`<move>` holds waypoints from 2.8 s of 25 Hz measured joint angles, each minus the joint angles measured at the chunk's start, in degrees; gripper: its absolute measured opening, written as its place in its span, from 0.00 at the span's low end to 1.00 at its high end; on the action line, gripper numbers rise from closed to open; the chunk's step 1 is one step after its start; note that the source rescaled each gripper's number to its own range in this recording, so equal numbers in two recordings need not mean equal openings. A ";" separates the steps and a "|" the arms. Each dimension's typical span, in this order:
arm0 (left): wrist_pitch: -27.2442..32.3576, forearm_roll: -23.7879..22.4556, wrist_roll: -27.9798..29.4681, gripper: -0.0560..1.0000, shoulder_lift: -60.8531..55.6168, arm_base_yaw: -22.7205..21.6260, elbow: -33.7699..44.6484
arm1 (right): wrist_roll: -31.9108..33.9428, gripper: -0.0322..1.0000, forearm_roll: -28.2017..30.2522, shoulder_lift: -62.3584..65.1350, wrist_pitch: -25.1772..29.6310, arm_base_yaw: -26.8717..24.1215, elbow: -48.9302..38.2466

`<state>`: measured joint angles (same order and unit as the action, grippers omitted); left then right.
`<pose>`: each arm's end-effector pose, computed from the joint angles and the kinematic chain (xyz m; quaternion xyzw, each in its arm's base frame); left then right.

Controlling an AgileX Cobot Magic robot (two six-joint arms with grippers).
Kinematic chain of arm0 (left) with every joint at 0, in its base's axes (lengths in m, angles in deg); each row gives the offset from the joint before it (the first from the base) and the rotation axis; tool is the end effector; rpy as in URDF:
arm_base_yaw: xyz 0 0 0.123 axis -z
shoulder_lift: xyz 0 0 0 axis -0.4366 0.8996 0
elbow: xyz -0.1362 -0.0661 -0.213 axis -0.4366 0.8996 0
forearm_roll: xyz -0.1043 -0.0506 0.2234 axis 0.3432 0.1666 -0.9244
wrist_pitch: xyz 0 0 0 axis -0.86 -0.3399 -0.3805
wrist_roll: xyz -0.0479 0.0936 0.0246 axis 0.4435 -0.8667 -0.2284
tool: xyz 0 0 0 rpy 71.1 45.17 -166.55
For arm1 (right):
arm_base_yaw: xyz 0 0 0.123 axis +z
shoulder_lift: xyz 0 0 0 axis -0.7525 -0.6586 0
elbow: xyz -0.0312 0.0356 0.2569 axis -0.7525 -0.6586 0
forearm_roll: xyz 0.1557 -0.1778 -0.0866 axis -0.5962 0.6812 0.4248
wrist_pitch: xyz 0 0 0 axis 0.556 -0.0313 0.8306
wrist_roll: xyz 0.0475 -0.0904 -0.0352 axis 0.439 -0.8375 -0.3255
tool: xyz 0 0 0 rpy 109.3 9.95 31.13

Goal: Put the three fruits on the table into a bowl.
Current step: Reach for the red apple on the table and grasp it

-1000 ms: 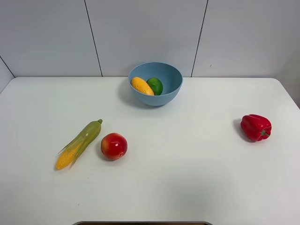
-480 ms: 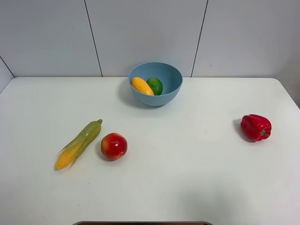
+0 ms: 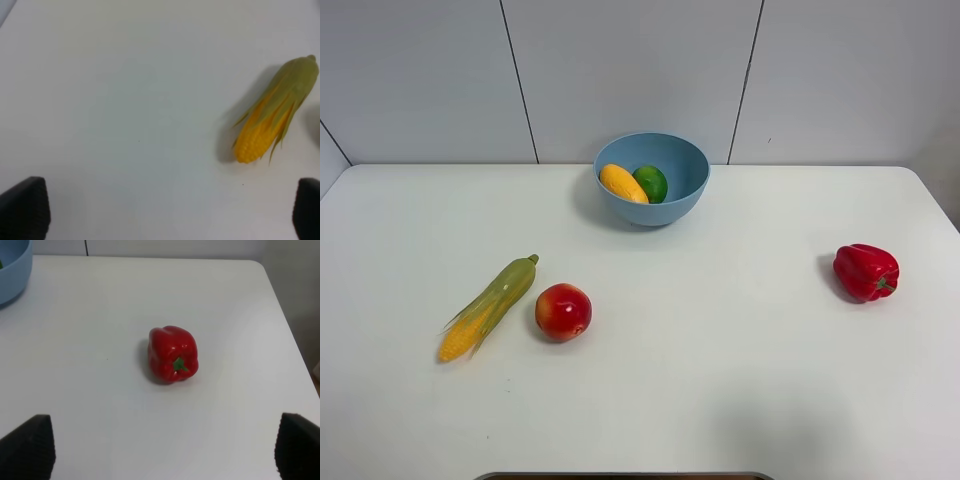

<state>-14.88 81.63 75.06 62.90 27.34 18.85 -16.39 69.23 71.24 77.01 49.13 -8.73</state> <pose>0.0377 0.0064 0.2508 -0.0570 0.8713 -0.0055 0.4875 0.0247 -0.0043 0.2836 0.0118 0.8463 -0.0142 0.5324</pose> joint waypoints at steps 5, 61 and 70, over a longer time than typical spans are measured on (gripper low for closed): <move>0.00 0.00 0.00 1.00 0.00 0.00 0.00 | 0.00 0.91 0.00 0.00 0.00 0.00 0.00; -5.75 2.72 -21.79 1.00 33.08 0.00 -24.33 | 0.00 0.91 0.00 0.00 -0.04 0.00 0.00; -6.68 12.16 -32.88 1.00 52.11 0.12 -34.40 | 0.00 0.91 0.00 0.00 -0.04 0.00 0.00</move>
<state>-21.56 93.79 42.18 115.01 27.46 -15.55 -16.39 69.23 71.24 76.97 49.13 -8.73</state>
